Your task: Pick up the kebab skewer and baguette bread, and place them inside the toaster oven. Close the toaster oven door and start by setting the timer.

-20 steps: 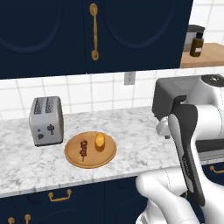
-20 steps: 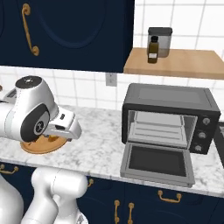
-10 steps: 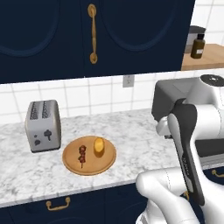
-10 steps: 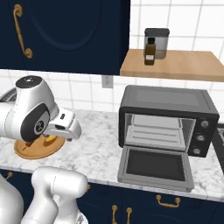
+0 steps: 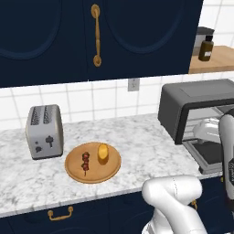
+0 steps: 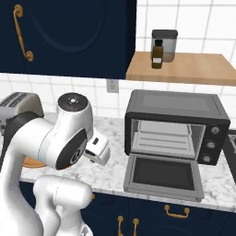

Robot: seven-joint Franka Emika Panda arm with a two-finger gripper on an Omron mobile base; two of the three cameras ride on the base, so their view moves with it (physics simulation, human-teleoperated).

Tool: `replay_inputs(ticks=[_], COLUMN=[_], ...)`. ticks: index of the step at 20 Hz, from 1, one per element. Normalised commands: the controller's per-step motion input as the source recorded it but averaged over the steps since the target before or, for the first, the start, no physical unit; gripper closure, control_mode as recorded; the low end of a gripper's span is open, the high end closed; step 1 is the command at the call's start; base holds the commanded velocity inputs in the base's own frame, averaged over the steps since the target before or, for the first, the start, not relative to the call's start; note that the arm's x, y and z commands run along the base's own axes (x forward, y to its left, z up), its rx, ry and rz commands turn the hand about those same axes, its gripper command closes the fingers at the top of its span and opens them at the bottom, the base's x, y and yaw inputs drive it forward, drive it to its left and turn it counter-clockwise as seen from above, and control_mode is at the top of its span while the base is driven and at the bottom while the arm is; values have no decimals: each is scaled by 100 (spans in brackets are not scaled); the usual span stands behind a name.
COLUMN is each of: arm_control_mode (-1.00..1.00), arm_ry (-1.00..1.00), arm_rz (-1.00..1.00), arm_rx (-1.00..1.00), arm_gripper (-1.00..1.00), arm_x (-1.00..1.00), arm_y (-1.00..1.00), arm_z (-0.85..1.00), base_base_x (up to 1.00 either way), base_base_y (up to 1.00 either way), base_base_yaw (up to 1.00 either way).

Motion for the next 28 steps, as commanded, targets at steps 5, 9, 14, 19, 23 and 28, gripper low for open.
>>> replay_inputs(ticks=[5,9,14,19,23,28], arm_control_mode=[-100,-100,-100,-100,-100,-100], arm_ry=[-4,-5,-7,-12,-12,-12], arm_rz=[-22,-20,-16,-24,-28,-29], arm_rx=[23,14,19,16,9,8], arm_gripper=[-100,-100,-100,-100,-100,-100], arm_x=[-3,0,0,21,54,48], arm_y=[-88,-56,-70,-53,-24,-17], arm_z=[0,-2,0,-8,-15,-39], base_base_x=[0,0,0,0,0,0], base_base_y=[0,0,0,0,0,0], base_base_yaw=[0,0,0,0,0,0])
